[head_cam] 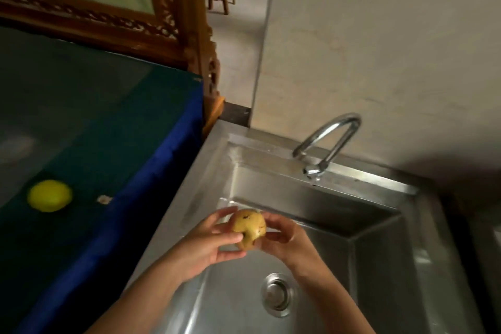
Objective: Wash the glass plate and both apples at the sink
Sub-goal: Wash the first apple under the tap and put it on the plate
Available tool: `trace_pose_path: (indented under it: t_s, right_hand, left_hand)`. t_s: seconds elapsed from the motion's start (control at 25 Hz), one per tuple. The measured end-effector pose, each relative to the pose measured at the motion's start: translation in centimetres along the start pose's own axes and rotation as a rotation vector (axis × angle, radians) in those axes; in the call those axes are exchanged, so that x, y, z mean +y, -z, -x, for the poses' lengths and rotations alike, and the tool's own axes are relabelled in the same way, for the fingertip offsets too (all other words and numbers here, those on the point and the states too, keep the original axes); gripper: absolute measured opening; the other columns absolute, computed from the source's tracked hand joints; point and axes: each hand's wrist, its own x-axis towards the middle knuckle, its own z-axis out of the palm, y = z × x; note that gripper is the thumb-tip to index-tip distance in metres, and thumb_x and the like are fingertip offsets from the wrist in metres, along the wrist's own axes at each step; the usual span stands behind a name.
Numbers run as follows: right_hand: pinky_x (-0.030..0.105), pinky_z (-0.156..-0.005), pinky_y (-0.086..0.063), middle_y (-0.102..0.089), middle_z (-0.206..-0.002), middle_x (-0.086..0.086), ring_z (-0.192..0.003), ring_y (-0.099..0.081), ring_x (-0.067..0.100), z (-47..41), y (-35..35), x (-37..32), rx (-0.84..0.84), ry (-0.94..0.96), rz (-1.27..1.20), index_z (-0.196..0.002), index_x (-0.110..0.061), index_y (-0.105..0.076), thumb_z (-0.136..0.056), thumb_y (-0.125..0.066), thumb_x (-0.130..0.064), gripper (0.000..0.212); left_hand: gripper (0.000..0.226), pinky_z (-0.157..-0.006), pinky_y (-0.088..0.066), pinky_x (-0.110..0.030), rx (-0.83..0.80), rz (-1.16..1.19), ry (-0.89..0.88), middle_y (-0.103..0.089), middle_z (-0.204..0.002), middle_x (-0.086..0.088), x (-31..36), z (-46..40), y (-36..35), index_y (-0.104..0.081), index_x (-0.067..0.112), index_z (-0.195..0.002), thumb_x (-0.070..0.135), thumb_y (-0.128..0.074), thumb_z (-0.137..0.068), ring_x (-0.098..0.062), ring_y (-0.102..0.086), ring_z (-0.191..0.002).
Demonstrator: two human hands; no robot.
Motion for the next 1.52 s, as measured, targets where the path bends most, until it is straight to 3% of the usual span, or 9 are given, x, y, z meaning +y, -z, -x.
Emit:
trace_pose_path:
  t_s: [0.24,0.4,0.76,0.88,1.0,1.12,1.28,1.4,1.52]
  right_hand:
    - [0.038,-0.097,-0.044,-0.045,-0.139,0.024,-0.128,-0.045,0.036,-4.4,11.3,3.2,0.448,-0.217,-0.348,-0.137,0.003,-0.036,-0.094,-0.042,-0.005,0.044]
    - [0.037,-0.118,-0.022,-0.023,-0.155,0.019,-0.143,-0.025,0.030,-9.1,13.1,1.7,0.475,-0.328,-0.727,-0.144,0.002,-0.022,-0.096,-0.032,-0.011,0.050]
    - [0.040,-0.110,-0.034,-0.030,-0.150,0.024,-0.135,-0.037,0.035,-12.9,14.7,-5.9,0.412,-0.354,-0.787,-0.138,0.000,-0.033,-0.093,-0.033,-0.003,0.045]
    - [0.047,-0.099,-0.039,-0.042,-0.144,0.017,-0.123,-0.049,0.028,-11.3,13.1,-4.1,0.376,-0.331,-0.515,-0.109,-0.012,-0.052,-0.093,-0.043,-0.017,0.019]
    - [0.045,-0.096,-0.042,-0.059,-0.127,0.008,-0.107,-0.059,0.022,-8.9,10.8,0.2,0.129,-0.311,-0.230,-0.117,-0.020,-0.054,-0.089,-0.054,-0.029,0.030]
    - [0.035,-0.091,-0.050,-0.065,-0.107,0.006,-0.099,-0.064,0.020,-8.2,9.3,1.5,-0.101,-0.197,-0.286,-0.120,-0.012,-0.056,-0.085,-0.062,-0.022,0.036]
    - [0.034,-0.085,-0.057,-0.061,-0.117,0.014,-0.097,-0.066,0.026,-8.0,8.2,1.7,0.012,-0.054,-0.252,-0.123,-0.008,-0.053,-0.076,-0.070,0.000,0.050]
    - [0.025,-0.081,-0.056,-0.061,-0.119,0.009,-0.099,-0.064,0.019,-7.6,8.0,1.2,0.138,0.072,0.019,-0.121,-0.015,-0.054,-0.069,-0.076,-0.001,0.058]
    - [0.025,-0.087,-0.054,-0.061,-0.121,0.007,-0.108,-0.061,0.020,-7.5,8.1,1.1,0.123,0.157,0.022,-0.121,-0.015,-0.055,-0.073,-0.073,-0.003,0.053]
  left_hand:
    - [0.042,-0.065,-0.060,-0.029,0.123,0.046,-0.045,-0.061,-0.112,-0.016,-4.9,-5.4,-4.0,-0.054,0.002,-0.120,-0.014,-0.054,-0.081,-0.022,-0.067,-0.088]
    - [0.042,-0.072,-0.059,-0.030,0.139,0.076,-0.117,-0.061,-0.117,-0.014,-5.0,-7.8,-4.8,-0.055,0.005,-0.118,-0.015,-0.052,-0.081,-0.021,-0.066,-0.094]
    - [0.054,-0.078,-0.059,-0.031,0.165,-0.004,-0.205,-0.056,-0.128,-0.010,-3.1,-10.6,-5.5,-0.050,0.007,-0.126,-0.017,-0.056,-0.078,-0.023,-0.064,-0.106]
    - [0.055,-0.075,-0.059,-0.029,0.149,-0.010,-0.235,-0.056,-0.124,-0.007,-2.3,-11.3,-5.9,-0.055,0.014,-0.121,-0.018,-0.058,-0.076,-0.023,-0.063,-0.106]
    - [0.055,-0.072,-0.059,-0.028,0.136,-0.088,-0.288,-0.058,-0.120,-0.001,-1.8,-11.4,-6.0,-0.059,0.027,-0.108,-0.017,-0.060,-0.075,-0.021,-0.066,-0.102]
    - [0.054,-0.072,-0.058,-0.027,0.104,-0.144,-0.294,-0.061,-0.119,0.000,-1.3,-11.6,-5.6,-0.059,0.030,-0.108,-0.013,-0.063,-0.075,-0.018,-0.069,-0.099]
    - [0.055,-0.074,-0.058,-0.030,0.015,-0.114,-0.167,-0.057,-0.123,-0.004,-1.1,-11.5,-4.9,-0.059,0.040,-0.111,-0.002,-0.063,-0.076,-0.019,-0.064,-0.108]
    - [0.039,-0.067,-0.059,-0.035,0.011,-0.074,-0.029,-0.060,-0.118,-0.009,-0.2,-11.3,-4.8,-0.059,0.038,-0.113,0.035,-0.068,-0.075,-0.023,-0.070,-0.097]
    - [0.035,-0.068,-0.058,-0.031,0.012,-0.075,-0.115,-0.064,-0.114,-0.010,-0.2,-11.4,-5.0,-0.065,0.037,-0.103,0.035,-0.070,-0.068,-0.022,-0.073,-0.090]
